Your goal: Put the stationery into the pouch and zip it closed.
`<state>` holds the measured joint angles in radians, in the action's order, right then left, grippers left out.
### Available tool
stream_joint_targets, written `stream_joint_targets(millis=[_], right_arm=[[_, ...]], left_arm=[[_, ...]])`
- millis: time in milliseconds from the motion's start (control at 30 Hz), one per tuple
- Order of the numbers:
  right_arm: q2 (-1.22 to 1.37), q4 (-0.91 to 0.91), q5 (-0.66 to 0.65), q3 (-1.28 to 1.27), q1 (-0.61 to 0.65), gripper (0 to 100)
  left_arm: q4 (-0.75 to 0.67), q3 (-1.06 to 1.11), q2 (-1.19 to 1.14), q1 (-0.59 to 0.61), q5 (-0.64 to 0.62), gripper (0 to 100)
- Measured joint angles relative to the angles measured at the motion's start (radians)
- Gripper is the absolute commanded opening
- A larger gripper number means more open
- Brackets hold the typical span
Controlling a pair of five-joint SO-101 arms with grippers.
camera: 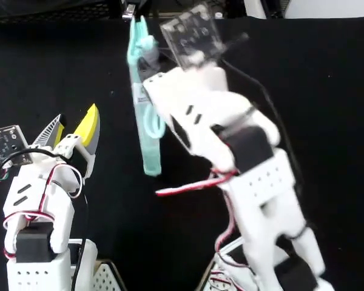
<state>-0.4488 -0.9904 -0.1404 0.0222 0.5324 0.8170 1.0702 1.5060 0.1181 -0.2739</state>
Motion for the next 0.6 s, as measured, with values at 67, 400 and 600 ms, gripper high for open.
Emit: stream_joint_targets(millis=[67,400,600], right_arm=[[0.078,-0.095,-0.051,0.094,0.043,1.2],[0.262,-0.453,-0.255,0.270,0.095,1.2],[0.264,-0.493,-0.311,0.272,0.107,1.2]], left_arm=[[0.000,0.000,0.000,0.000,0.000,26],[0.000,0.008,-0.002,-0.054,0.002,26],[0.000,0.009,-0.003,-0.057,0.002,26]])
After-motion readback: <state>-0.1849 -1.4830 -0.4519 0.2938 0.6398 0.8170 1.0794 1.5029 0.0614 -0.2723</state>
